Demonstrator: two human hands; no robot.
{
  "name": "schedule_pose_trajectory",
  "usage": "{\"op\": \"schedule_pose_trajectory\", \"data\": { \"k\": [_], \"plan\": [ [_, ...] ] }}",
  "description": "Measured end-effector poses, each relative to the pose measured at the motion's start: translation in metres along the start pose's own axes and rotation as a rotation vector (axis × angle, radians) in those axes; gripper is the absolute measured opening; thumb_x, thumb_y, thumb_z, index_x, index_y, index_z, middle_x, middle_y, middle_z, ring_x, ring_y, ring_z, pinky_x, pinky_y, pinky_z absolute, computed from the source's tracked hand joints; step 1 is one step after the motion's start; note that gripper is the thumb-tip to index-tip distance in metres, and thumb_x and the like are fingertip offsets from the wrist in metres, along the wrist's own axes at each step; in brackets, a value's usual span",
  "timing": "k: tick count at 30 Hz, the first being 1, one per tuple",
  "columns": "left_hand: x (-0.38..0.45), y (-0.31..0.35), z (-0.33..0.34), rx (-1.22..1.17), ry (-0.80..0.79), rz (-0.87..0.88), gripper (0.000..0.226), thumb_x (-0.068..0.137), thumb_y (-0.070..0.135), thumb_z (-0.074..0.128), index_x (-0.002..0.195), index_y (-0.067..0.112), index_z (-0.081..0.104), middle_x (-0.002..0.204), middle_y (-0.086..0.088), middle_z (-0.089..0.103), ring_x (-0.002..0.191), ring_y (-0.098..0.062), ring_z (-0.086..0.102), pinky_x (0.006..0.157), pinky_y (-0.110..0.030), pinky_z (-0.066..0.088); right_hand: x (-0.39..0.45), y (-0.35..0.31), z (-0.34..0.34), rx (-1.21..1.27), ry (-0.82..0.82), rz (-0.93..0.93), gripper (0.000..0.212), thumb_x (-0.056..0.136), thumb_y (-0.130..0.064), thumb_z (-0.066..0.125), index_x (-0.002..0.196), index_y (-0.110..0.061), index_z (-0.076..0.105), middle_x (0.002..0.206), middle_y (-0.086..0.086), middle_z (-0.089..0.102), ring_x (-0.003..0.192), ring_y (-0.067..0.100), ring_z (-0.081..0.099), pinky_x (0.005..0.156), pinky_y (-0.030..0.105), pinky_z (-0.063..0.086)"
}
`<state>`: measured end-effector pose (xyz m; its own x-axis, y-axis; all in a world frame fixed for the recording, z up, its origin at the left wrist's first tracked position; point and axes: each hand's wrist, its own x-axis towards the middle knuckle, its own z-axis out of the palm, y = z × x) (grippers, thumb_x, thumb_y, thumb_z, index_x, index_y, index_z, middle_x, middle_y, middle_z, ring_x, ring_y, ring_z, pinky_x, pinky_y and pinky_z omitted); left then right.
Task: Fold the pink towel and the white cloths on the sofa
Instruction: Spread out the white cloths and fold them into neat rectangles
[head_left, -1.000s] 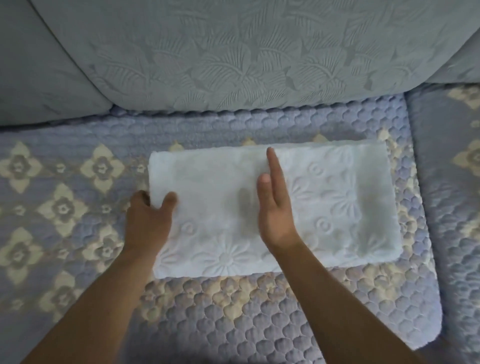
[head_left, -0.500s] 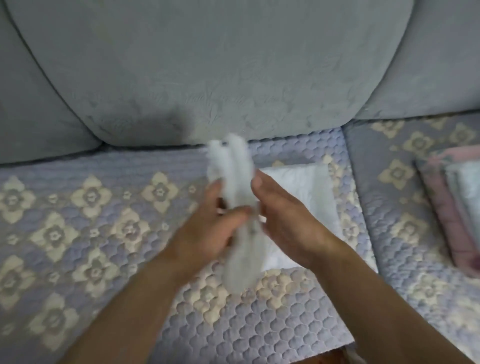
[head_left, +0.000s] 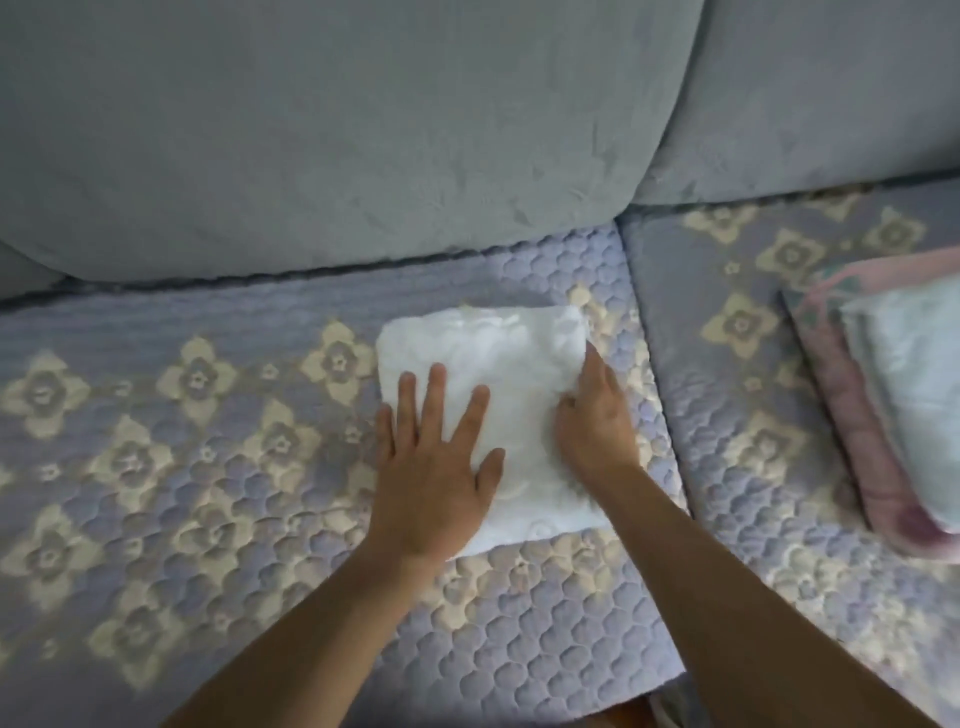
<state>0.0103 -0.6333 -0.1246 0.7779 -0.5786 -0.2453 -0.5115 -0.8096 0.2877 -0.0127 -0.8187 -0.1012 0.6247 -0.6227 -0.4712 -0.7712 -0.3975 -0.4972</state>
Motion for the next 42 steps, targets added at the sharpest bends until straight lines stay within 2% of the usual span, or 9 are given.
{"op": "schedule_pose_trajectory", "data": {
  "k": [4, 7, 12, 18, 23, 26, 32, 38, 42],
  "plan": [
    [0.010, 0.012, 0.017, 0.075, -0.011, -0.085, 0.071, 0.095, 0.060, 0.037, 0.159, 0.033, 0.023, 0.168, -0.015, 0.002, 0.154, -0.041, -0.004, 0.119, -0.064, 0.013, -0.014, -0.013, 0.002, -0.226, 0.281, -0.257, 0.082, 0.086, -0.002, 0.046, 0.160, -0.013, 0.014, 0.163, 0.017, 0.019, 0.149, 0.039, 0.014, 0.123, 0.054, 0.018],
    [0.010, 0.009, 0.025, 0.097, -0.001, -0.095, 0.073, 0.098, 0.064, 0.028, 0.161, 0.033, 0.008, 0.168, -0.016, 0.000, 0.153, -0.041, -0.006, 0.119, -0.065, 0.012, -0.019, -0.014, 0.022, -0.348, 0.168, -0.505, 0.064, 0.107, -0.037, 0.030, 0.163, -0.018, 0.004, 0.169, 0.012, -0.006, 0.155, 0.033, -0.013, 0.126, 0.051, -0.002],
    [0.019, -0.006, 0.044, 0.082, -0.007, -0.074, 0.071, 0.096, 0.061, 0.035, 0.158, 0.028, 0.026, 0.168, -0.014, 0.006, 0.154, -0.039, -0.002, 0.116, -0.065, 0.021, 0.035, 0.041, 0.053, -0.400, -0.012, -0.356, 0.067, 0.104, -0.061, 0.008, 0.160, -0.031, -0.013, 0.167, -0.006, -0.022, 0.156, 0.028, -0.013, 0.127, 0.050, 0.006],
    [0.007, -0.014, 0.027, -0.175, 0.081, -0.086, 0.075, 0.093, 0.056, 0.045, 0.158, 0.026, 0.024, 0.167, -0.015, 0.004, 0.155, -0.035, -0.001, 0.123, -0.054, 0.016, 0.020, 0.049, 0.003, 0.036, -0.149, -0.239, 0.083, 0.099, -0.052, 0.050, 0.159, -0.039, -0.004, 0.167, -0.013, -0.011, 0.156, 0.023, 0.008, 0.120, 0.050, 0.027],
    [-0.037, -0.009, 0.015, -1.266, 0.122, -0.631, 0.053, 0.091, 0.043, 0.069, 0.137, 0.022, 0.051, 0.129, -0.003, 0.066, 0.123, -0.026, 0.061, 0.092, -0.032, 0.054, -0.006, 0.061, -0.002, 0.132, -0.298, 0.141, 0.084, 0.090, -0.057, 0.064, 0.155, -0.023, 0.025, 0.152, -0.001, 0.032, 0.136, 0.028, 0.041, 0.104, 0.043, 0.040],
    [-0.057, -0.017, 0.018, -1.588, -0.081, -0.742, 0.061, 0.093, 0.051, 0.063, 0.143, 0.017, 0.052, 0.140, -0.006, 0.061, 0.130, -0.031, 0.057, 0.105, -0.056, 0.045, 0.007, 0.059, -0.005, 0.335, -0.363, 0.264, 0.076, 0.082, -0.056, 0.074, 0.141, -0.019, 0.045, 0.134, 0.002, 0.053, 0.115, 0.025, 0.060, 0.096, 0.042, 0.053],
    [-0.058, 0.031, -0.019, -1.613, -0.428, -0.715, 0.034, 0.104, 0.029, 0.047, 0.134, 0.023, 0.061, 0.126, 0.002, 0.069, 0.117, -0.023, 0.061, 0.090, -0.036, 0.048, -0.003, 0.064, -0.087, 0.824, -0.702, 0.516, 0.027, 0.090, -0.030, 0.072, 0.114, -0.017, 0.071, 0.104, 0.006, 0.078, 0.094, 0.024, 0.075, 0.084, 0.038, 0.060],
    [-0.053, 0.124, -0.085, -1.539, -0.601, -0.913, 0.019, 0.101, 0.015, 0.050, 0.114, 0.010, 0.063, 0.081, -0.003, 0.077, 0.068, -0.013, 0.074, 0.056, -0.025, 0.057, -0.101, 0.102, -0.188, 1.106, -0.523, 0.658, 0.039, 0.088, -0.020, 0.073, 0.125, -0.011, 0.067, 0.114, 0.012, 0.075, 0.102, 0.029, 0.072, 0.091, 0.045, 0.058],
    [-0.012, 0.202, -0.142, -1.420, -0.727, -0.802, 0.054, 0.079, 0.027, 0.069, 0.128, 0.005, 0.064, 0.107, -0.014, 0.074, 0.079, -0.023, 0.069, 0.066, -0.033, 0.054, -0.154, 0.128, -0.281, 1.341, -0.345, 0.594, 0.039, 0.090, -0.012, 0.068, 0.129, -0.006, 0.063, 0.120, 0.015, 0.072, 0.110, 0.033, 0.070, 0.101, 0.050, 0.052]
  ]
}}
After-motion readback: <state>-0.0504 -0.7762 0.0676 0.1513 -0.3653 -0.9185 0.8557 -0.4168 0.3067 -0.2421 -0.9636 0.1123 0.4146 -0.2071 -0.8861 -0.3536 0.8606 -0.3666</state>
